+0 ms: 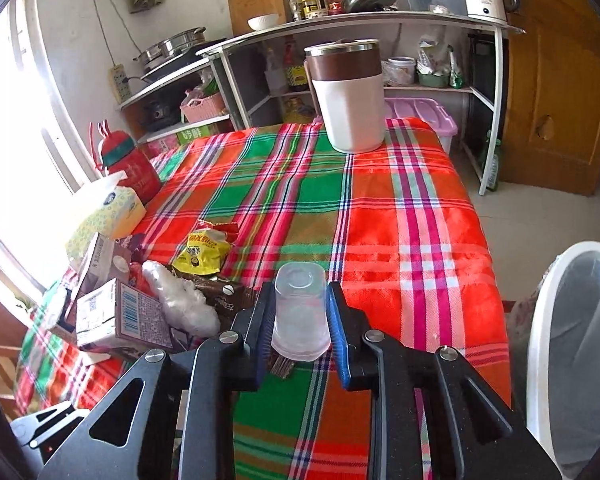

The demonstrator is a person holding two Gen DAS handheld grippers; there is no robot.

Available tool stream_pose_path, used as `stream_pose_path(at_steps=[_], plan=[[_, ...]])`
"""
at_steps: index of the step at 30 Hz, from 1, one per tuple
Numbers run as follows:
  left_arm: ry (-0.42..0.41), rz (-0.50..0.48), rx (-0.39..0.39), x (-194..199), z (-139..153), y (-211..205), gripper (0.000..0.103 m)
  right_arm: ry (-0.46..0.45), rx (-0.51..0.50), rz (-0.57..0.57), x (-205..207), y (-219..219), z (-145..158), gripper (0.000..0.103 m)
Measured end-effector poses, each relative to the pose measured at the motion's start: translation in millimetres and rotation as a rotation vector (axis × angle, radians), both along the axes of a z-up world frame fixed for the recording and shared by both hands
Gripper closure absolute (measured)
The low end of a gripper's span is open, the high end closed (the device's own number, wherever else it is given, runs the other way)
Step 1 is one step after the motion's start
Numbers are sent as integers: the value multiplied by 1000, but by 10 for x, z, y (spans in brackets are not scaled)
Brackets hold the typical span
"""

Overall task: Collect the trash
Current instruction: 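Carry the paper bag and plastic cup over the white bin and open both grippers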

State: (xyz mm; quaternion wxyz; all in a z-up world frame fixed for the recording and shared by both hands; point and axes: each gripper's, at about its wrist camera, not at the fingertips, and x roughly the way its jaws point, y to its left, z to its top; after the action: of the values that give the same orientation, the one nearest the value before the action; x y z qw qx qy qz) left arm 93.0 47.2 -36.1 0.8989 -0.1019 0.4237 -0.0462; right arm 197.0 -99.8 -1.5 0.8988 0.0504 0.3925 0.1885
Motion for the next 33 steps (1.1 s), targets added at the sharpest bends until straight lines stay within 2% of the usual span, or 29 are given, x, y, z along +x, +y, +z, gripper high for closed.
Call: stream_pose_path(at_steps=[8, 16, 25, 33], plan=[[-40, -31, 13, -50, 163, -128, 64, -44, 40, -24, -181, -268, 190, 77], [-60, -97, 20, 56, 322, -402, 64, -73, 66, -94, -339, -760, 374, 77], [-79, -220, -5, 291, 479, -990, 64, -88, 41, -210, -448, -1510, 469, 77], [-51, -334, -29, 515, 432, -1652, 64, -65, 9, -308, -525, -2151, 351, 77]])
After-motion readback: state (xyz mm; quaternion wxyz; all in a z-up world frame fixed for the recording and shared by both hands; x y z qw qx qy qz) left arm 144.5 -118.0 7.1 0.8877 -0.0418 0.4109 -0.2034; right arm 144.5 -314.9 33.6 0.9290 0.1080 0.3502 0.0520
